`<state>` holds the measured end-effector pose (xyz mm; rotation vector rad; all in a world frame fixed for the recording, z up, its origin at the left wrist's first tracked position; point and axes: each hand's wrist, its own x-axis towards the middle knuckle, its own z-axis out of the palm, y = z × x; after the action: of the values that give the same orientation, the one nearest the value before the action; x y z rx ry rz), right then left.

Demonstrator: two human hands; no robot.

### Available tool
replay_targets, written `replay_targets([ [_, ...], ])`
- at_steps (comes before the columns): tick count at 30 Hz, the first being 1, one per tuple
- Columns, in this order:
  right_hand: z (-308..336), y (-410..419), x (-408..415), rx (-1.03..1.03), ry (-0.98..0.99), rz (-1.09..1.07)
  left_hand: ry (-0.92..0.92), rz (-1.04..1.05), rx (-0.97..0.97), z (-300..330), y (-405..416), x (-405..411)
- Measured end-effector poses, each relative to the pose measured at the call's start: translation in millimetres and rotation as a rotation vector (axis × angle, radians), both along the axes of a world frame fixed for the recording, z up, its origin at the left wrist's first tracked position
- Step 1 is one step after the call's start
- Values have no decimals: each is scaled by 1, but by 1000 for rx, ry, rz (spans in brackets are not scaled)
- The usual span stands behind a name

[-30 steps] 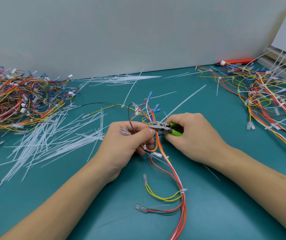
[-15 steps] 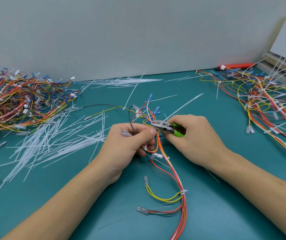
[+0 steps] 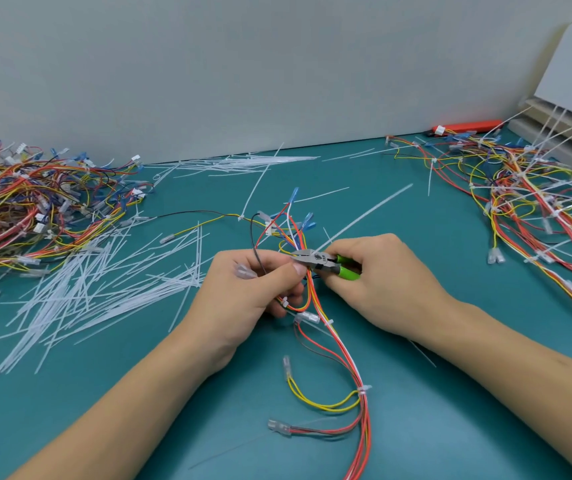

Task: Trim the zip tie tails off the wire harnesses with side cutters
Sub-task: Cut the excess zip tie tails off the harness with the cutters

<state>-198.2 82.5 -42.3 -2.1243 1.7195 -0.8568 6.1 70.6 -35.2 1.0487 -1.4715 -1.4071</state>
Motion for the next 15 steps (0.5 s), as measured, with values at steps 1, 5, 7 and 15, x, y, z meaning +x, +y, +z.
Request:
replay_targets([
  [1,1,0,0,-3,29,-5,3,0,4,0,0,0],
  [5,5,-1,1,-31,148,-4,-12,-1,4,1,0,1],
  [7,4,-1,0,-48,141,-5,-10,6,10,1,1,1],
  [15,1,-2,-3,-168,-138,-24,23,27,53,2,1,1],
])
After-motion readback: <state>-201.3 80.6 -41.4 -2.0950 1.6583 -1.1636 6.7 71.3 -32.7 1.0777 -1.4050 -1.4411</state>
